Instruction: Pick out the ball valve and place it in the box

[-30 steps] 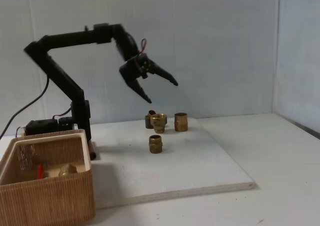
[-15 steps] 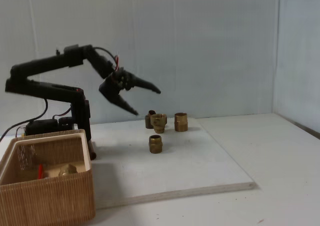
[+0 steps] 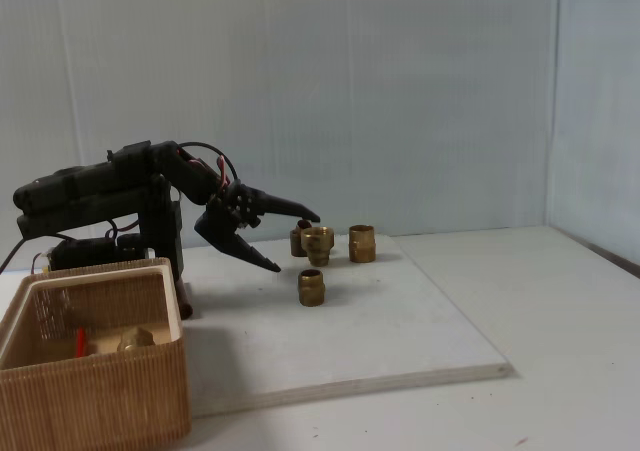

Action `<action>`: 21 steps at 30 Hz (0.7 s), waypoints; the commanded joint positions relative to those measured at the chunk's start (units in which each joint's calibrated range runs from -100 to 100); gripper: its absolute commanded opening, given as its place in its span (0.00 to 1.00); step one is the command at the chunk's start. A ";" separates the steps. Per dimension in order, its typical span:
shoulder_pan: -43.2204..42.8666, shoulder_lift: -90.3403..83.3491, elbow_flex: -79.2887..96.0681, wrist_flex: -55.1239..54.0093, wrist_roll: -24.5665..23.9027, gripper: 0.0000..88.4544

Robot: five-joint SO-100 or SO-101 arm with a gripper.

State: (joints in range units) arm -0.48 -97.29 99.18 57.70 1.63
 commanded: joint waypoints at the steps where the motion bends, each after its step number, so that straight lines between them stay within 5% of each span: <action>1: 0.33 -0.93 0.55 1.06 0.34 0.39; 10: 0.26 -0.93 0.55 4.16 0.44 0.39; 16: 0.26 -1.02 0.55 1.75 0.34 0.03; 21: 0.33 -0.93 0.55 0.98 0.34 0.03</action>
State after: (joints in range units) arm -0.26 -97.29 99.18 59.67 1.94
